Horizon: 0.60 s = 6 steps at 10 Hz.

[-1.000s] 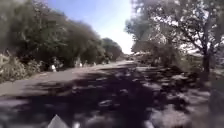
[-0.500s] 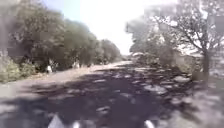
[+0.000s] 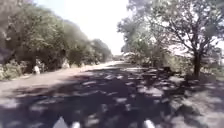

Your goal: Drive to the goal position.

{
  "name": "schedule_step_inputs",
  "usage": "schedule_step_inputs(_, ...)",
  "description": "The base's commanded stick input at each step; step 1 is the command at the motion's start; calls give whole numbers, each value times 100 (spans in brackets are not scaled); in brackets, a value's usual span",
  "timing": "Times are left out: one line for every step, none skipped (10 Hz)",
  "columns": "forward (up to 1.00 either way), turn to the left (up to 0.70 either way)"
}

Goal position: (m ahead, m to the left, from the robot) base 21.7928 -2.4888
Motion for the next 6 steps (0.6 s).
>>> schedule_step_inputs(50,-50)
schedule_step_inputs(50,-50)
schedule_step_inputs(50,-9)
schedule_step_inputs(50,-4)
schedule_step_inputs(50,0)
schedule_step_inputs(50,0)
